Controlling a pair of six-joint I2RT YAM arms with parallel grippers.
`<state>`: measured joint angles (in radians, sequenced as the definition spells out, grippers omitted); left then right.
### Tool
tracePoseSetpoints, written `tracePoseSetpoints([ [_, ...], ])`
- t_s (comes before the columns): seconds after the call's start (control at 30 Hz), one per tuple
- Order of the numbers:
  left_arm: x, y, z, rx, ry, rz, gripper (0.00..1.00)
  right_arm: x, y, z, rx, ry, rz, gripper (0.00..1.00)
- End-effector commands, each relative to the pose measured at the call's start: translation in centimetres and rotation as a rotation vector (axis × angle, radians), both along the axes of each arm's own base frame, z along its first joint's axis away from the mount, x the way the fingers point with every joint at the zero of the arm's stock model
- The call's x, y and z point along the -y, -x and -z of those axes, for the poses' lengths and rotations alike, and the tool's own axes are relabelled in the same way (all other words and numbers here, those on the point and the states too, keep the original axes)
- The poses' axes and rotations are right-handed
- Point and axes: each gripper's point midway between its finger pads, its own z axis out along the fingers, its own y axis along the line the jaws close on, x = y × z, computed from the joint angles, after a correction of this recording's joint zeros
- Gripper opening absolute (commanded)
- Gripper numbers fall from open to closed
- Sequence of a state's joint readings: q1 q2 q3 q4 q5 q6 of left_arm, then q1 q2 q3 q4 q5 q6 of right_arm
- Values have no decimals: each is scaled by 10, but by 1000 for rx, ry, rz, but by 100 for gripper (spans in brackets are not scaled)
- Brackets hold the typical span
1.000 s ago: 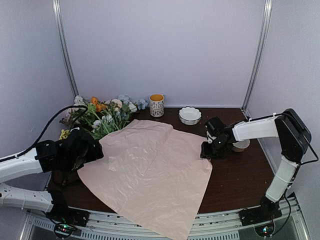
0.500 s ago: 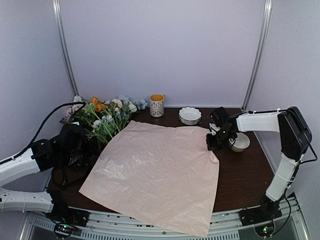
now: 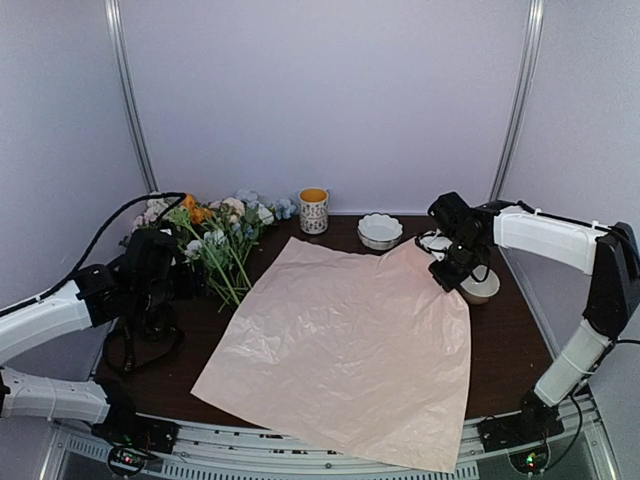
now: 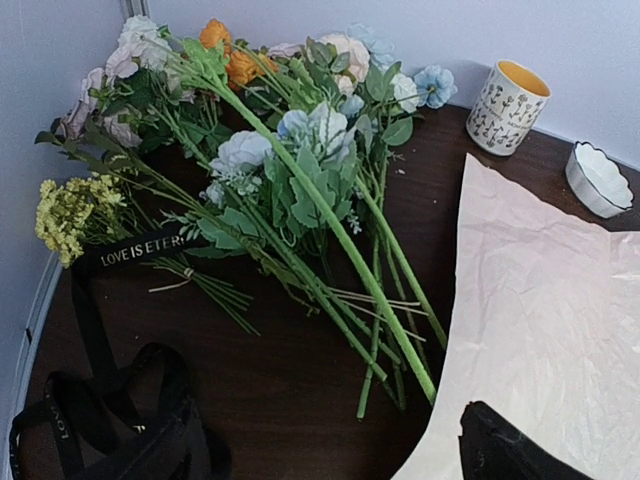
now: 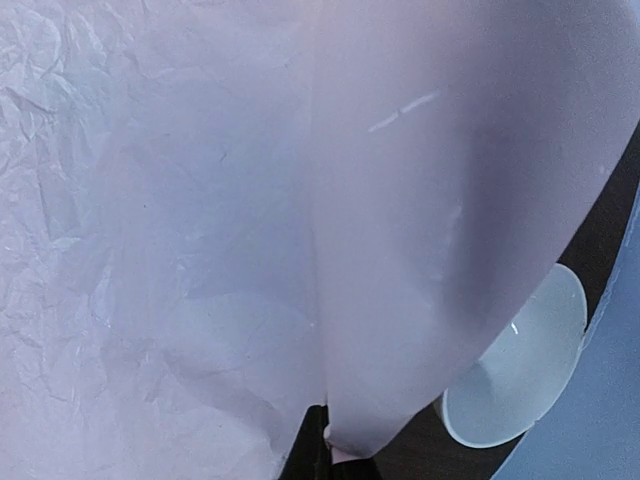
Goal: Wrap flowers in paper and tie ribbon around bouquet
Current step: Unfold the folded wrapping paper at the center of the board, then pick up the fake flower from the center of the board.
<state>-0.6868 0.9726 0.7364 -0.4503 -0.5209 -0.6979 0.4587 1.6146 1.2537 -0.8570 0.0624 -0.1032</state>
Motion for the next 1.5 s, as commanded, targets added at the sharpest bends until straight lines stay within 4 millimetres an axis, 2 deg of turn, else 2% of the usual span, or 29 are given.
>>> tracePoseSetpoints([
  [0.0,12,-18,-19,36,48,40,91,6,-12,-21,79,189,-154,0],
  [0.27,13,-32,-7,1,68,38,90,3,-48,-8,121,313,-208,0],
  [0.47,13,-46,2,-35,81,27,89,-4,-59,0,106,315,-208,2],
  [0.5,12,-50,4,-43,89,21,88,-2,-61,-1,120,325,-193,9],
  [0.6,6,-63,5,-58,112,-9,87,7,-71,-13,180,370,-122,45],
  [0.67,4,-71,7,-69,115,-26,87,10,-76,-26,217,374,-79,58],
  [0.77,1,-82,12,-83,127,-57,87,14,-80,-58,299,341,10,69],
  [0.87,-2,-96,22,-114,179,-91,87,17,-73,-93,387,230,122,74],
  [0.97,-7,-110,36,-168,215,-123,86,0,-57,-104,406,54,139,74],
  [1.07,0,-126,46,-185,214,-119,83,-21,-41,-99,381,-74,102,75],
  [1.23,13,-150,64,-222,212,-101,77,-27,-27,-80,318,-85,112,75],
  [1.33,17,-160,78,-252,197,-102,64,-24,-24,-69,296,-47,123,74],
  [1.43,13,-161,93,-289,177,-130,45,-23,-22,-63,278,-18,121,74],
  [1.47,12,-159,98,-298,175,-137,42,-24,-22,-64,280,-13,121,74],
])
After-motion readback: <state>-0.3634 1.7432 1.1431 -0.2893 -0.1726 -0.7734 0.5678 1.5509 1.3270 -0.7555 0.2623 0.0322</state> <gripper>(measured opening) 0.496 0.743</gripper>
